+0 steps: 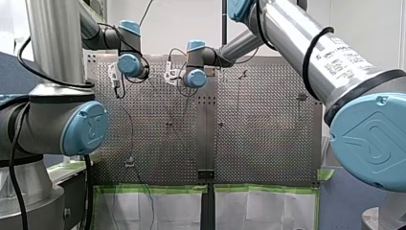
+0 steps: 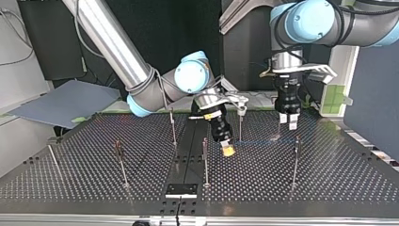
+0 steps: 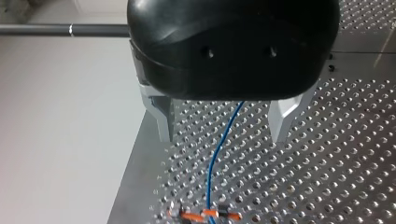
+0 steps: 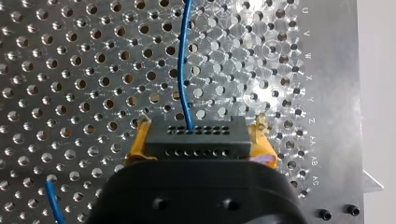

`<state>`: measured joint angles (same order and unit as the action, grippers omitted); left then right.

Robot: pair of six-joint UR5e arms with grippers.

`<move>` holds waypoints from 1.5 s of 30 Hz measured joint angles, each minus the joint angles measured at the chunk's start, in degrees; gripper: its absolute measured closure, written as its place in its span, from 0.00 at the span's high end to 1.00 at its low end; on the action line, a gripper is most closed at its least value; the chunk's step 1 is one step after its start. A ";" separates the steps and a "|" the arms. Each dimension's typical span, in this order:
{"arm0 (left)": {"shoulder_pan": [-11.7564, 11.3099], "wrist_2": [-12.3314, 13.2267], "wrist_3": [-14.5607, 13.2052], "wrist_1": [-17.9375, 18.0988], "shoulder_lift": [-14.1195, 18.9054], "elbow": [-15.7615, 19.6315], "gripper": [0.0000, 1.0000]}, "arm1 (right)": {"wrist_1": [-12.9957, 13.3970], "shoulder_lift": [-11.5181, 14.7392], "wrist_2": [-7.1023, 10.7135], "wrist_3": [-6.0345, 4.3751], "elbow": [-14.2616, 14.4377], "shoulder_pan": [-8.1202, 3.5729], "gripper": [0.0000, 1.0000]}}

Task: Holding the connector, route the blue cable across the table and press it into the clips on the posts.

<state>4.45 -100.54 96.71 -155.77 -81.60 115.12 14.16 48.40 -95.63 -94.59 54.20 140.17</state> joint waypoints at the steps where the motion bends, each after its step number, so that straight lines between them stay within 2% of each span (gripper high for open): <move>1: 0.11 -0.01 -0.49 0.25 -0.07 0.00 1.00 | 0.00 0.00 0.00 0.00 0.00 -0.03 0.00; 7: 0.30 -0.43 -3.59 1.64 -1.33 -0.62 1.00 | 0.00 0.00 0.00 0.00 0.00 -0.20 0.00; 17: 0.60 -2.81 -8.44 2.55 -6.06 -3.84 1.00 | 0.00 -0.02 0.00 0.09 -0.01 -0.21 0.00; 33: 0.91 -3.16 -9.26 4.52 -7.63 -6.01 1.00 | -0.08 -0.04 0.00 0.09 0.00 -0.34 0.00; 45: 1.96 -5.50 -9.45 5.66 -12.00 -10.25 1.00 | -0.25 -0.08 0.08 0.15 0.00 -1.07 0.00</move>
<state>6.41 -106.05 87.26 -150.11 -93.60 104.86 13.91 48.32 -95.55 -94.44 54.19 139.10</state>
